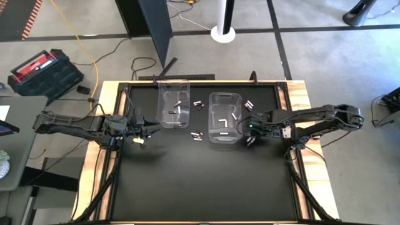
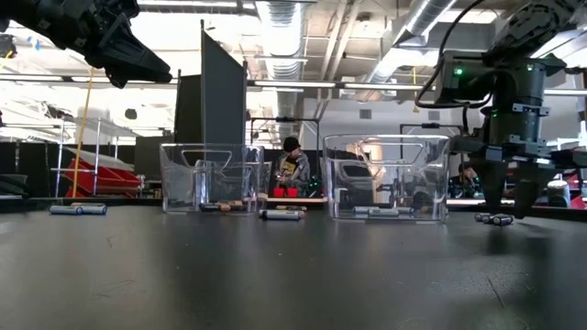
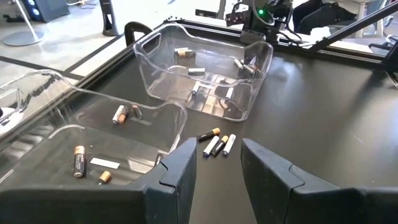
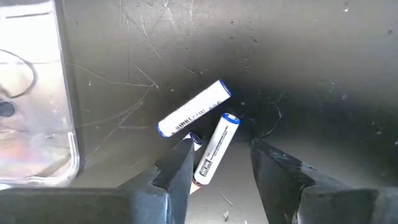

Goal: Sort batteries
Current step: Put the white battery into the right transparent bin

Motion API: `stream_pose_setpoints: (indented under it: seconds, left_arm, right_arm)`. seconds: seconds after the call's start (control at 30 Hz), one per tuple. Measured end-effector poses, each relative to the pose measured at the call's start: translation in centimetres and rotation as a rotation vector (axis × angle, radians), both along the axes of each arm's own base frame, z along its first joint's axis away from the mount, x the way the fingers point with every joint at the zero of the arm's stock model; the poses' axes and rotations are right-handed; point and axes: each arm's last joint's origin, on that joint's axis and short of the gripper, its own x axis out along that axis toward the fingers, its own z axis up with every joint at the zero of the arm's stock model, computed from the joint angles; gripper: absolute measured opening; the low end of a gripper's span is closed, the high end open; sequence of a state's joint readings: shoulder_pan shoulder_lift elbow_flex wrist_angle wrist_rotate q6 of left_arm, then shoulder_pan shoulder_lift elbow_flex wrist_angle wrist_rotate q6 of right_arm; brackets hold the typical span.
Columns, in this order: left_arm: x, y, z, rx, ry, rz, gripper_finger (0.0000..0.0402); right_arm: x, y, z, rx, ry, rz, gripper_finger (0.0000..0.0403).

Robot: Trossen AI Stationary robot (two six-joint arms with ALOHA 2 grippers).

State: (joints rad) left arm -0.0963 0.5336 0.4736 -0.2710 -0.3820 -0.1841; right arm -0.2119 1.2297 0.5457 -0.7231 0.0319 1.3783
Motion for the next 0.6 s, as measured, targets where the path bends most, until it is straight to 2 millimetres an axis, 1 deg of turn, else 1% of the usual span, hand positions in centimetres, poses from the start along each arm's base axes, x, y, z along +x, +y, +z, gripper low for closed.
stream_pose_setpoints:
  seconds: [0.27, 0.6]
  left_arm:
    - [0.0, 0.0, 0.0, 0.0, 0.0, 0.0, 0.0119]
    - [0.0, 0.0, -0.01, 0.004, 0.002, -0.002, 0.0119]
  right_arm:
    - [-0.38, 0.09, -0.4, 0.013, 0.062, 0.001, 0.0179]
    - [-0.22, 0.03, -0.6, 0.007, 0.072, 0.011, 0.0179]
